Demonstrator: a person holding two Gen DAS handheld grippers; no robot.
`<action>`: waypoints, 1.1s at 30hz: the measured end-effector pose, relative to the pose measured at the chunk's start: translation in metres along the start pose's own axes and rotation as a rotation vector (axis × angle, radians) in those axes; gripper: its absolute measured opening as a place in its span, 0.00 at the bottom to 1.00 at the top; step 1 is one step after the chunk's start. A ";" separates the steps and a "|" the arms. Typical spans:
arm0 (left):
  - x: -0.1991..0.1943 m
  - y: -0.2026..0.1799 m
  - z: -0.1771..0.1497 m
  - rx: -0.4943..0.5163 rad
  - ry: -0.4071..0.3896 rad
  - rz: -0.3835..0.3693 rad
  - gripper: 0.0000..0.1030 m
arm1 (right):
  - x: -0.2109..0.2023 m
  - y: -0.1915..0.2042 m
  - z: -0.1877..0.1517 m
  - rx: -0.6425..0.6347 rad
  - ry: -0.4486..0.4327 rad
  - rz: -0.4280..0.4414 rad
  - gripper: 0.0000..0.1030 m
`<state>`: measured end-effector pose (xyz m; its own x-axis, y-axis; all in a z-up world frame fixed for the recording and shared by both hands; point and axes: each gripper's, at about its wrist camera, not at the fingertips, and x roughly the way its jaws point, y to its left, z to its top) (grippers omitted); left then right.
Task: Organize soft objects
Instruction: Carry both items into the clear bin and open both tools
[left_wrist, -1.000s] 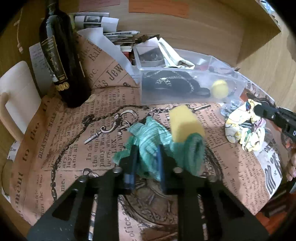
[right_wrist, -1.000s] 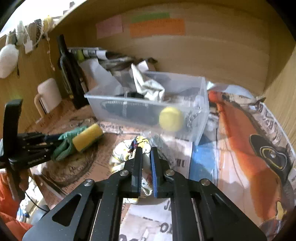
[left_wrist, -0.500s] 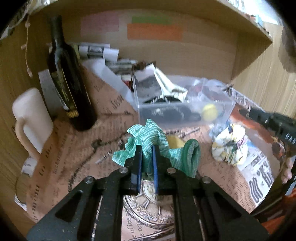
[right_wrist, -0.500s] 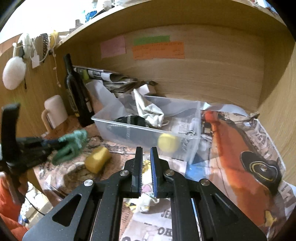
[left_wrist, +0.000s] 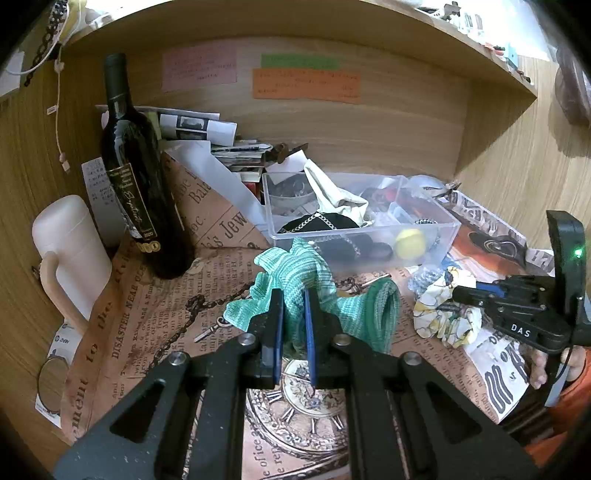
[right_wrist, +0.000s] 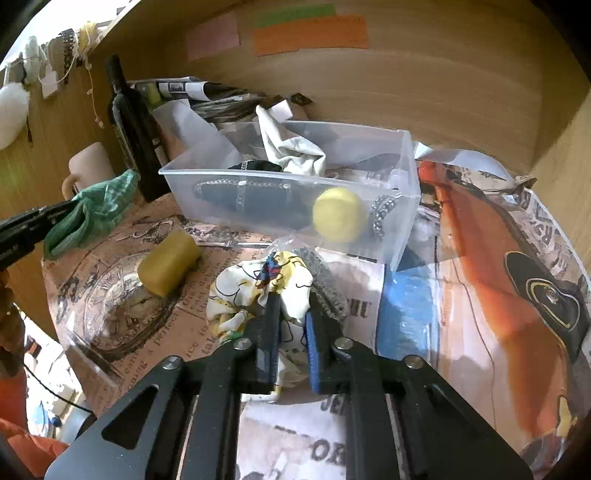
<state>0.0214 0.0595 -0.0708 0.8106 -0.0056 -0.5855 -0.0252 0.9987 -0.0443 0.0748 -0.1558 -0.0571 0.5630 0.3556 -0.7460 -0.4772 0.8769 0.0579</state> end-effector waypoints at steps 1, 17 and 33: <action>0.000 0.000 0.001 -0.001 -0.002 0.001 0.09 | -0.003 0.001 0.001 -0.005 -0.014 -0.004 0.08; 0.000 -0.004 0.052 -0.006 -0.117 -0.046 0.09 | -0.052 -0.002 0.051 0.029 -0.268 -0.014 0.08; 0.068 -0.016 0.092 -0.001 -0.055 -0.058 0.09 | -0.012 0.000 0.106 -0.012 -0.313 -0.026 0.08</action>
<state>0.1306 0.0481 -0.0351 0.8416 -0.0608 -0.5367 0.0226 0.9967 -0.0775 0.1395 -0.1254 0.0218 0.7547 0.4172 -0.5064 -0.4668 0.8838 0.0325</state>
